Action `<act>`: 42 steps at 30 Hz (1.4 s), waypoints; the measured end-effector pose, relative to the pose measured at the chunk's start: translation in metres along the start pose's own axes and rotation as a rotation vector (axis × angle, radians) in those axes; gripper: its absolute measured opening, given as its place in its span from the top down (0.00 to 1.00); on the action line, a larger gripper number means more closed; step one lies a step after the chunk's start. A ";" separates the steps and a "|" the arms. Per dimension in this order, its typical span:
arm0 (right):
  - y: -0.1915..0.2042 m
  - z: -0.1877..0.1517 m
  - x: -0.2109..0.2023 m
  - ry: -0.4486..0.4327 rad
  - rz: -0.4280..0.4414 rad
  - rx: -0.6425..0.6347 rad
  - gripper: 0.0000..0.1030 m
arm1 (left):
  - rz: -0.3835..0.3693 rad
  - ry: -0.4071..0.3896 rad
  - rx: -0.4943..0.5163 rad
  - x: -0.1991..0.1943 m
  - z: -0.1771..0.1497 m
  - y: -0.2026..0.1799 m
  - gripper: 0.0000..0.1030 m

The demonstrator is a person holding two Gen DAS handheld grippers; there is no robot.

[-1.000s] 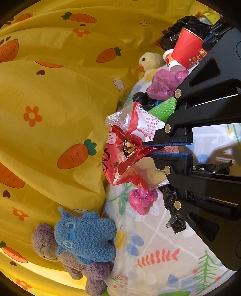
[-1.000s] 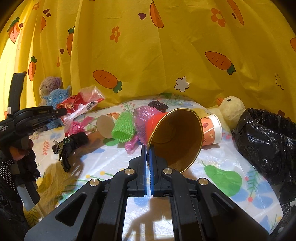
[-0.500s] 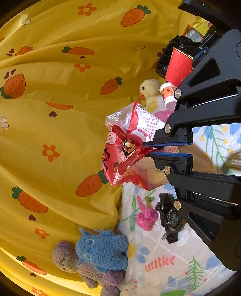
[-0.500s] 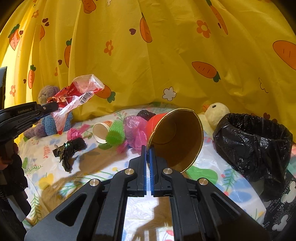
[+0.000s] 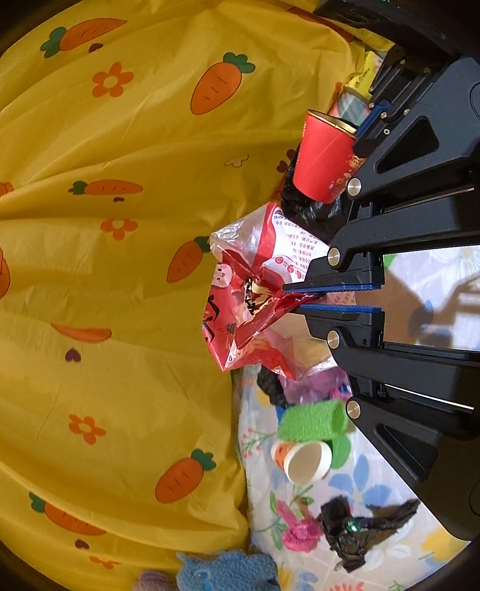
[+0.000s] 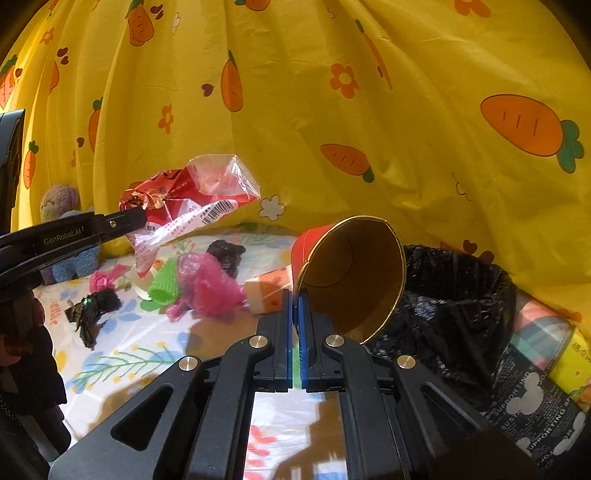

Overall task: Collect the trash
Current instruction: 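Carry the red cup and snack wrapper over the black trash bin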

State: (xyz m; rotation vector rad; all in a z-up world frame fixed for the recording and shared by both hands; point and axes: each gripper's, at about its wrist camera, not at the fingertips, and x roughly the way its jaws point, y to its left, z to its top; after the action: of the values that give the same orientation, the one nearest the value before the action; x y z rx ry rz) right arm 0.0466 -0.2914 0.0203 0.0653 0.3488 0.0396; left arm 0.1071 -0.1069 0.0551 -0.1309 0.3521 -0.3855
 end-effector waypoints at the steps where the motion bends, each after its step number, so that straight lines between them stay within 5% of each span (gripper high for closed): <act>1: -0.008 0.005 0.000 -0.010 -0.021 0.001 0.97 | -0.016 0.002 0.016 0.007 0.001 -0.010 0.96; 11: -0.087 0.041 0.014 -0.039 -0.213 0.048 0.97 | -0.197 0.056 0.070 0.082 0.015 -0.086 0.96; 20: -0.125 0.041 0.034 0.004 -0.270 0.086 0.97 | -0.267 0.140 0.099 0.144 0.008 -0.128 0.96; 42: -0.152 0.039 0.068 0.082 -0.246 0.119 0.96 | -0.364 0.262 0.074 0.199 -0.013 -0.141 0.92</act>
State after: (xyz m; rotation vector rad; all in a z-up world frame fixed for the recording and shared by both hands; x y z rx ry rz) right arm 0.1281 -0.4421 0.0227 0.1386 0.4389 -0.2228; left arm 0.2261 -0.3149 0.0079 -0.0714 0.5744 -0.7782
